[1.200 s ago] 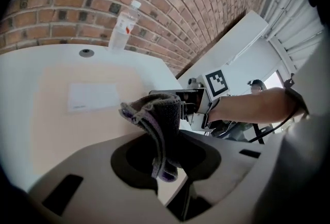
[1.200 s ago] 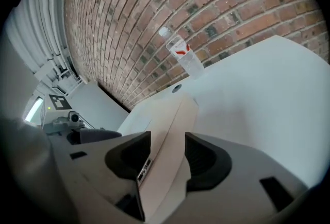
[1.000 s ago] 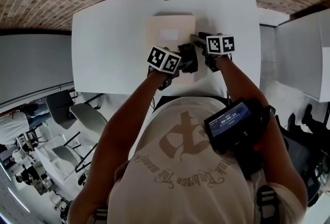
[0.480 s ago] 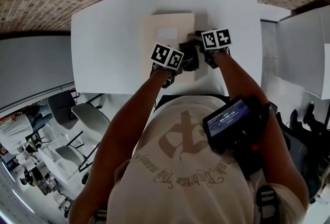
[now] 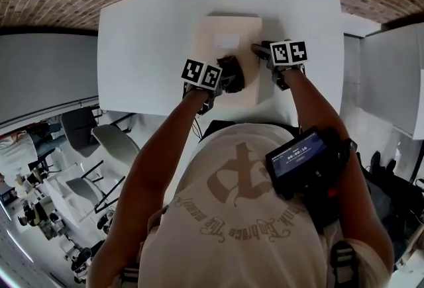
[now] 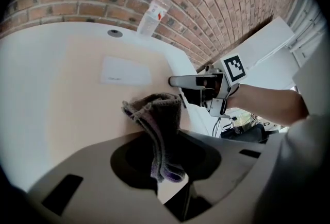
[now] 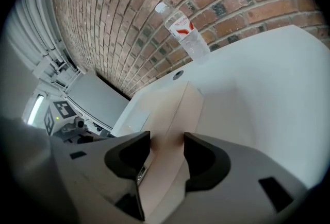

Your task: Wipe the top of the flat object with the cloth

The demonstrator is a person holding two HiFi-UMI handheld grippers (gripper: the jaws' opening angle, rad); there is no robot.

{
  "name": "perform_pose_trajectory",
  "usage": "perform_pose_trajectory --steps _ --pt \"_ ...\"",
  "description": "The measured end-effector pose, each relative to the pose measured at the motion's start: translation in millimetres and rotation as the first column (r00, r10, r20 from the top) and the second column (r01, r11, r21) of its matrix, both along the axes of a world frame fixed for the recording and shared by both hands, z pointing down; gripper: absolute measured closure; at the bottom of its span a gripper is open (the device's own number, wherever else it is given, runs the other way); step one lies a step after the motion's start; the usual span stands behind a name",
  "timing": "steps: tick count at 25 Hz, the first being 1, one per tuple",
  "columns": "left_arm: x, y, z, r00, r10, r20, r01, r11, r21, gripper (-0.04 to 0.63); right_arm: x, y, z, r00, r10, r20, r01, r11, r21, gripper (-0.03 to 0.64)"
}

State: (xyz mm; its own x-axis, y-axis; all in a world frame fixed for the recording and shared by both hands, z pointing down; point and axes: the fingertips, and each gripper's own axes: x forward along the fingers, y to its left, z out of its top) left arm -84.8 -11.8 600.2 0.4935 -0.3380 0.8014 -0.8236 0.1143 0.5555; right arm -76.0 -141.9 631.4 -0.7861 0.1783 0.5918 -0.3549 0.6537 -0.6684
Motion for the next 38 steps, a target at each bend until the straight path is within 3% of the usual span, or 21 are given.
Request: perform_pose_trajectory --steps 15,23,28,34,38 --pt "-86.8 41.1 -4.0 0.992 -0.1 0.074 0.102 0.995 -0.018 0.485 -0.7 1.5 -1.4 1.0 0.003 -0.013 -0.003 1.0 0.017 0.402" --pt "-122.1 69.9 -7.9 0.964 -0.25 0.088 0.252 0.968 -0.015 0.485 -3.0 1.9 -1.4 1.0 -0.007 -0.005 0.007 1.0 0.019 0.402" --pt "-141.7 96.4 -9.2 0.941 -0.303 0.151 0.311 0.95 -0.034 0.486 -0.7 1.7 -1.2 1.0 -0.01 -0.005 0.01 1.0 0.019 0.402" --pt "-147.6 110.9 -21.7 0.933 -0.302 0.194 0.31 0.951 -0.012 0.489 -2.8 2.1 -2.7 1.0 -0.007 0.0 0.007 1.0 0.017 0.402" --pt "-114.2 92.3 -38.6 0.959 -0.253 0.124 0.248 0.967 0.056 0.489 -2.1 2.0 -3.2 1.0 -0.011 0.001 0.011 1.0 0.018 0.402"
